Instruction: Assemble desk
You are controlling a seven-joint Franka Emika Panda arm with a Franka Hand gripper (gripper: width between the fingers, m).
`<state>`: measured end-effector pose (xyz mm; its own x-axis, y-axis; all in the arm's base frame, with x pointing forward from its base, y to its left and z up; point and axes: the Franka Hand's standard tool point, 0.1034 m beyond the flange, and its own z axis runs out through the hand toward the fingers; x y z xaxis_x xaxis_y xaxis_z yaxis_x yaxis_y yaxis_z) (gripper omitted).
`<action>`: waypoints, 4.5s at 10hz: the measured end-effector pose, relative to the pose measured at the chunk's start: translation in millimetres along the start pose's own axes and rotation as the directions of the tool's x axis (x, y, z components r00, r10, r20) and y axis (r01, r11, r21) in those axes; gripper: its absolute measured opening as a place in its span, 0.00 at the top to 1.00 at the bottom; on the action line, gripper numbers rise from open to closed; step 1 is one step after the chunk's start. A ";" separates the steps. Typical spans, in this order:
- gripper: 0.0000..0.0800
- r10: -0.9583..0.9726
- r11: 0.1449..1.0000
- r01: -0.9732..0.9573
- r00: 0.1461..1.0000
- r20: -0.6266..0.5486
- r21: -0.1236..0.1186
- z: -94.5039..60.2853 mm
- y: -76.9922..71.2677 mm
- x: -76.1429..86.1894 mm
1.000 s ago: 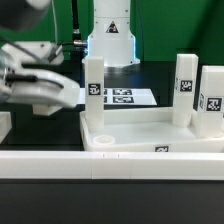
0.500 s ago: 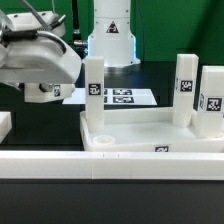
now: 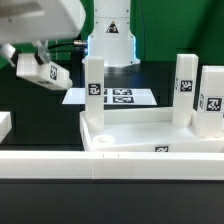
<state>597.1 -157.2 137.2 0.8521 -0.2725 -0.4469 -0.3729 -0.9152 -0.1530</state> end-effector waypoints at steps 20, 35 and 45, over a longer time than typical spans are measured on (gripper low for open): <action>0.64 -0.178 0.982 0.074 0.660 -0.730 -0.173 -17.8 -87.9 11.0; 0.64 -0.202 0.978 0.082 0.607 -0.768 -0.192 13.9 -97.5 -17.3; 0.64 -0.216 0.975 0.093 0.615 -0.759 -0.202 25.5 -102.8 -16.4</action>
Offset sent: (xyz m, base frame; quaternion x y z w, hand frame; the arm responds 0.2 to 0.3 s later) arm 0.0052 -0.0009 0.0185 -0.0518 0.1940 -0.0301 0.9792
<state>612.1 -51.1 137.7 0.8827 -0.1956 0.4272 -0.2103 -0.9776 -0.0130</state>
